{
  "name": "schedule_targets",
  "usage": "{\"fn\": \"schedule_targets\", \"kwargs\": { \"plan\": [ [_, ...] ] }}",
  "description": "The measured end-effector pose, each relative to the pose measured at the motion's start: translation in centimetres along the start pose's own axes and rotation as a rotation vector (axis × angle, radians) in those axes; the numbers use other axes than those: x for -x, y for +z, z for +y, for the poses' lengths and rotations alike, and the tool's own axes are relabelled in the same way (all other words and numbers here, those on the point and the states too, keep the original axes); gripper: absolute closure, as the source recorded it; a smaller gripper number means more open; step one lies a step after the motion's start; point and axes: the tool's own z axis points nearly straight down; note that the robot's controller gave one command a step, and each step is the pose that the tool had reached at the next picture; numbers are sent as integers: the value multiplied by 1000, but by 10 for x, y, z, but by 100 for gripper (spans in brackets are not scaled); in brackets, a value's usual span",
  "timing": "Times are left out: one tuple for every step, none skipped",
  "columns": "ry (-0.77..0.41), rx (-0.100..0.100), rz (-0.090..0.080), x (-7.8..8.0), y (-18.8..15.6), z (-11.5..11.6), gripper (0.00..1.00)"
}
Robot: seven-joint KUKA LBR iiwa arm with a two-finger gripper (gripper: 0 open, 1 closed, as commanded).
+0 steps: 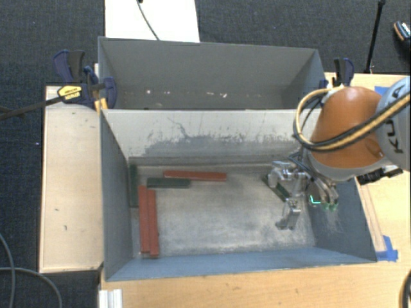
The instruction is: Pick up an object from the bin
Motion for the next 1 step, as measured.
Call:
{"fn": "schedule_targets", "kwargs": {
  "plan": [
    [-170,3,-8,55,65,87,0]
  ]
}}
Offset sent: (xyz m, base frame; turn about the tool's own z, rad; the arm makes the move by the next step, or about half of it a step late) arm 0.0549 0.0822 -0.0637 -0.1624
